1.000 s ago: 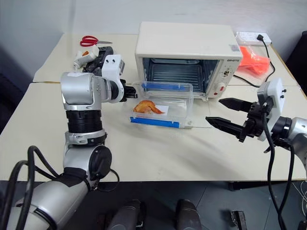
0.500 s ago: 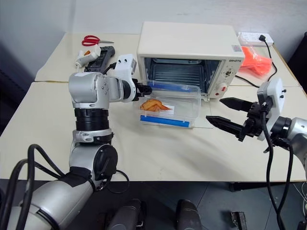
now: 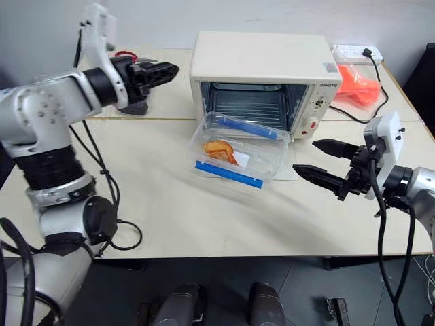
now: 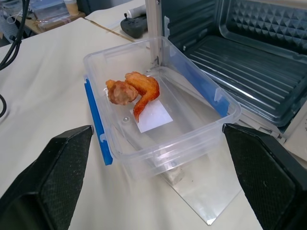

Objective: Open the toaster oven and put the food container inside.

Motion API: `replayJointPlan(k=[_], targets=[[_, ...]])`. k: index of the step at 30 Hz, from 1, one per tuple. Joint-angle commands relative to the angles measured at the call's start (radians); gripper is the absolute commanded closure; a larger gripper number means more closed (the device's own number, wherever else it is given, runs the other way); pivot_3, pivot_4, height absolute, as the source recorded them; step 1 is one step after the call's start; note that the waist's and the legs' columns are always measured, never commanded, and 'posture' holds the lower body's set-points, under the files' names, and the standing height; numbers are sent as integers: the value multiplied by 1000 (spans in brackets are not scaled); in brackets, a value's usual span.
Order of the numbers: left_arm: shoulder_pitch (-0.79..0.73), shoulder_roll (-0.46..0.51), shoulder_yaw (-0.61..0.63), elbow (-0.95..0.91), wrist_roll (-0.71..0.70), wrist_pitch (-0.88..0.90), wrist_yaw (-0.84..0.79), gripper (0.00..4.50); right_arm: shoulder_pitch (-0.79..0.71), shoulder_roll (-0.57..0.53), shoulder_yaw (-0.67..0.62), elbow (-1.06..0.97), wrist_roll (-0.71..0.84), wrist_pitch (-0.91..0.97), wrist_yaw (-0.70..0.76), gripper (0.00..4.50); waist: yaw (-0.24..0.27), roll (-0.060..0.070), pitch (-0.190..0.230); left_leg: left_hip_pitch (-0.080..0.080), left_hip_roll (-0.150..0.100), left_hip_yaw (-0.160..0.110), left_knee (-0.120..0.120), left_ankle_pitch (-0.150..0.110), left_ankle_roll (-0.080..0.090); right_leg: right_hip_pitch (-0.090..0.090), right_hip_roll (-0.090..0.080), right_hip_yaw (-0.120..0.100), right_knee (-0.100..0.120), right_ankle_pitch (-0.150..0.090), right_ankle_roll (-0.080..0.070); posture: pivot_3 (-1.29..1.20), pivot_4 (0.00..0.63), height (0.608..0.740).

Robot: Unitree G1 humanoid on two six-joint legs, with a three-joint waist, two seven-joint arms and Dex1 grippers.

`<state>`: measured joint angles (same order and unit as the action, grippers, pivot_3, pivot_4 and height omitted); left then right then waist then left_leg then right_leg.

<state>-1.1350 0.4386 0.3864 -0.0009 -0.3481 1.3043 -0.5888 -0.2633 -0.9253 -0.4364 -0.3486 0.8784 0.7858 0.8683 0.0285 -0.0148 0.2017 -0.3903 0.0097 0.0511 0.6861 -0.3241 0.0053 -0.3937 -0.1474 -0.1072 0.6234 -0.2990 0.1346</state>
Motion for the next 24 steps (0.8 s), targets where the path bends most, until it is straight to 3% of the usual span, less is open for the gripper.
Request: replayJointPlan(k=[1,7,10,12,15,19,24], targets=[[70,101,15,-70,-150,-45,-177,1733,-7,-4,-23,-60,66,21,0,409,-3,0,0,0,0,0,0,0,0,0,0,0,0,0,0,0,150,740],[299,297,-53,-130,-355,-74,-493,3311,12,33,15,-221,237,98,-79,2264,-6,0,0,1,1,0,-1,0,0,0,1,0,0,0,-1,0,150,740],[404,392,-164,-185,-368,-169,-647,4267,43,60,53,-277,275,118,-137,3286,-2,0,0,1,1,0,-1,0,0,1,0,0,-1,0,-1,0,150,740],[455,441,-246,-202,-338,-257,-721,4500,66,67,90,-300,260,120,-166,3979,0,0,0,1,1,0,-1,0,0,1,0,0,-1,0,-1,0,150,740],[475,450,-371,-170,-243,-411,-748,4500,82,84,183,-306,174,106,-215,3979,1,0,0,1,0,0,-1,0,0,2,0,1,-2,0,-1,0,150,740],[413,365,-478,-42,-137,-551,-702,4500,77,115,299,-267,34,62,-250,3979,-2,0,0,1,0,1,-1,0,1,1,1,1,-1,0,-1,0,150,740],[321,231,-527,116,-74,-650,-656,4500,27,144,375,-165,-116,-18,-239,3979,-2,0,0,0,0,2,-1,-1,2,0,1,2,-2,0,-1,0,150,740]])
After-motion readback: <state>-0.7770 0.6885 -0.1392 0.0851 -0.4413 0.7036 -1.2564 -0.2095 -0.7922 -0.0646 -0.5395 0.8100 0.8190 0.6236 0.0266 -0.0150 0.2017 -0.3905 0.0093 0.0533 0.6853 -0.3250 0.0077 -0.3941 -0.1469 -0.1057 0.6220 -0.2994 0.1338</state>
